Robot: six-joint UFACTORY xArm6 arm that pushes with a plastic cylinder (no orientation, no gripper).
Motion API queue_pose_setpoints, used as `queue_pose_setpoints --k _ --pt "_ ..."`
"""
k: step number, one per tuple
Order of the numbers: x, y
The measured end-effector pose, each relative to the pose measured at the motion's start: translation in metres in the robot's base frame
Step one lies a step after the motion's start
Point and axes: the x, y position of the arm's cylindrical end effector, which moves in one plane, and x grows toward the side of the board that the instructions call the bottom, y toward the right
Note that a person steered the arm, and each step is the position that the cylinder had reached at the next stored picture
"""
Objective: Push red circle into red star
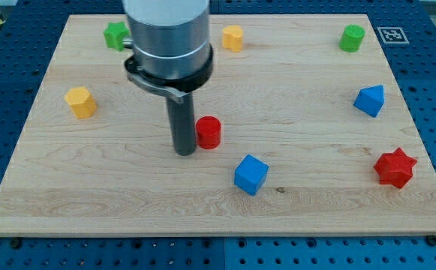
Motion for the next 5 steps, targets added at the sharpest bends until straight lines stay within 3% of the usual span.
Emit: queue_pose_setpoints --k 1,3,5 --pt "-0.022 0.010" --pt "-0.024 0.163" --pt "-0.032 0.126"
